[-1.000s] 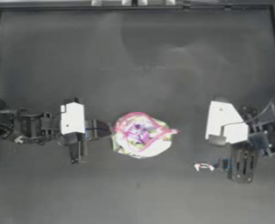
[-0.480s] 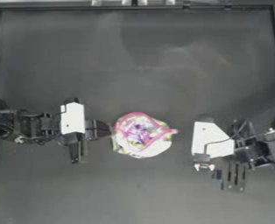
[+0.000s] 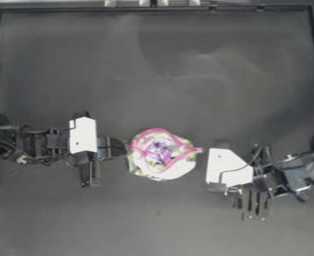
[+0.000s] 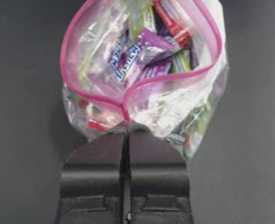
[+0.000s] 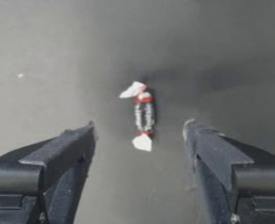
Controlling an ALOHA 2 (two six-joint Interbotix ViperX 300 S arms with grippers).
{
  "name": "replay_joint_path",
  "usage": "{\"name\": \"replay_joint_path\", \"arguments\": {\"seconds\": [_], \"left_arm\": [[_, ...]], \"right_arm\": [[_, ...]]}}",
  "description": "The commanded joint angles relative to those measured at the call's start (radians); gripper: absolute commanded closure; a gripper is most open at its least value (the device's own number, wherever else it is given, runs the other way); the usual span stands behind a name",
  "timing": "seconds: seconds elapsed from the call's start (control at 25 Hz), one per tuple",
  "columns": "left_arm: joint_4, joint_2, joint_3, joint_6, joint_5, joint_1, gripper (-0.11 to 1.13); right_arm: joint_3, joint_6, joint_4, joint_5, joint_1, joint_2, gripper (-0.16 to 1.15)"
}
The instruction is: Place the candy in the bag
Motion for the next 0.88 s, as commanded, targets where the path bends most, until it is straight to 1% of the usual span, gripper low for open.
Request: {"name": "replay_joint_path", "arguments": {"seconds": [0.04,0.2,0.44,0.6,0.88], "left_arm": [[0.003,-0.011,-0.017,0.0,-0.006,-0.002,0.93],[0.003,-0.011,-0.017,0.0,-0.006,-0.002,0.93],[0.002,-0.012,-0.017,0.0,-0.006,-0.002,0.93],[0.003,-0.012,-0.017,-0.002,-0.006,-0.002,0.93],[0.003,-0.012,-0.017,-0.002,-0.006,-0.005,0.93]], "right_arm": [[-0.006,0.005,-0.003,-0.018,0.002,0.008,0.06],[0.003,0.006,-0.003,-0.049,0.002,0.041,0.06],[0.003,0.011,-0.012,-0.057,0.0,0.086,0.06],[0.003,0.014,-0.025,-0.072,-0.005,0.103,0.06],[0.012,0.014,-0.021,-0.101,-0.018,0.11,0.08]]}}
